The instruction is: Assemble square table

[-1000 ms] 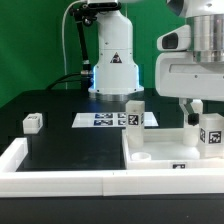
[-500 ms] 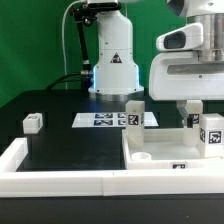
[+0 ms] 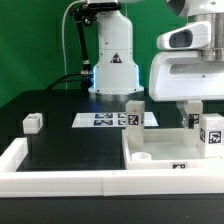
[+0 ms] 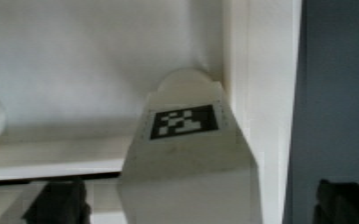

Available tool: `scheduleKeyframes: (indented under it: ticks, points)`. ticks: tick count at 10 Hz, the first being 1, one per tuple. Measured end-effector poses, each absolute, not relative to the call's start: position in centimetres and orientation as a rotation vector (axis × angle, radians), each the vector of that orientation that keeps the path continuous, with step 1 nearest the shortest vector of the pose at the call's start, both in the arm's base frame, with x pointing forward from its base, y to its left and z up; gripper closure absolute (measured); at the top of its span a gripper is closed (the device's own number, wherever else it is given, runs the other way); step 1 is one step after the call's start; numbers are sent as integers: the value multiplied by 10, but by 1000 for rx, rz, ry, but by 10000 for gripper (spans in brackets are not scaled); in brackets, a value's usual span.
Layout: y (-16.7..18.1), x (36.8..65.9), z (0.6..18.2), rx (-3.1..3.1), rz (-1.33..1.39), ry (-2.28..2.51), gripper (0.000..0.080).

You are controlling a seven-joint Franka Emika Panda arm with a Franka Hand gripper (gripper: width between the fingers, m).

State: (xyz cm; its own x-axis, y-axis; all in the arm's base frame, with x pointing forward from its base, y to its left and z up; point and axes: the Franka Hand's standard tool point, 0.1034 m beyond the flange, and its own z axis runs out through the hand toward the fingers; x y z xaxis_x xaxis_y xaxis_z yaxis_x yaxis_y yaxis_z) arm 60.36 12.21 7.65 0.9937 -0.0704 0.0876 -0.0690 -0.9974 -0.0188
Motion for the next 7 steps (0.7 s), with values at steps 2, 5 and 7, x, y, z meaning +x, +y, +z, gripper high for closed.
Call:
scheduleKeyframes:
  ticks: [2, 5, 7]
  points:
    - [122, 603, 76, -3121, -137, 109, 466]
    - [121, 603, 76, -3118, -136, 158, 510]
    - [120, 604, 76, -3092, -134, 385, 510]
